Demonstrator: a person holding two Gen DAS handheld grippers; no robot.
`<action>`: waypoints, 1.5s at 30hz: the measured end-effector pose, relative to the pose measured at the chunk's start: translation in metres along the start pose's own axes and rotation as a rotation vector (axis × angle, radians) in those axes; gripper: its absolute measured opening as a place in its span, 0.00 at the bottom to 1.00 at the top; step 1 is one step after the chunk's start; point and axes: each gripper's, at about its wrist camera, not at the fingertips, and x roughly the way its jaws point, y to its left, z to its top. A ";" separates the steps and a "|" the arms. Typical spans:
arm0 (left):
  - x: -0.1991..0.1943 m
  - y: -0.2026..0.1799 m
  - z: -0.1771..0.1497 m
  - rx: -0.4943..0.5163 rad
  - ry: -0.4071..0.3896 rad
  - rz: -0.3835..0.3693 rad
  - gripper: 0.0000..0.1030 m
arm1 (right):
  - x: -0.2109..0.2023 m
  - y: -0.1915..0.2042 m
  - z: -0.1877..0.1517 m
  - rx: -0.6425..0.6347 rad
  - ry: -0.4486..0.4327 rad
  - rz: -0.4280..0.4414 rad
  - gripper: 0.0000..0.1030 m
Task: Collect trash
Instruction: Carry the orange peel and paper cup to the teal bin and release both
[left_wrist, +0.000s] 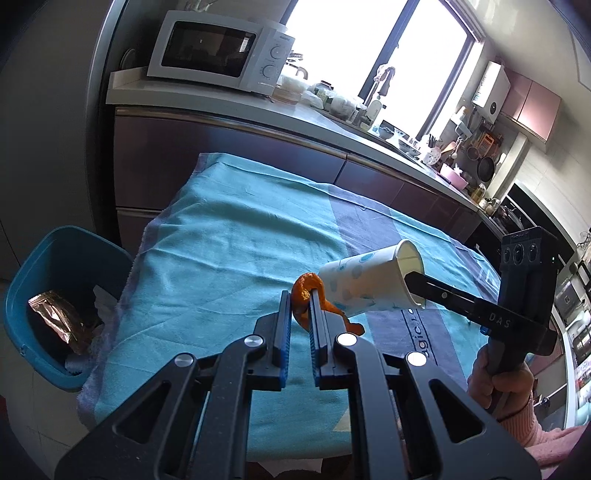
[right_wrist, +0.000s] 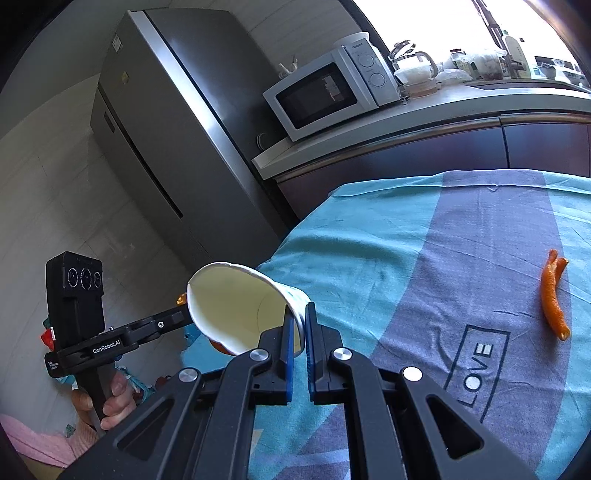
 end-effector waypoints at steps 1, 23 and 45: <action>-0.002 0.002 0.000 -0.003 -0.003 0.005 0.09 | 0.003 0.003 0.001 -0.004 0.006 0.007 0.05; -0.056 0.065 0.010 -0.081 -0.093 0.136 0.09 | 0.059 0.054 0.015 -0.090 0.074 0.113 0.05; -0.087 0.124 0.016 -0.170 -0.161 0.258 0.09 | 0.119 0.092 0.041 -0.131 0.134 0.172 0.05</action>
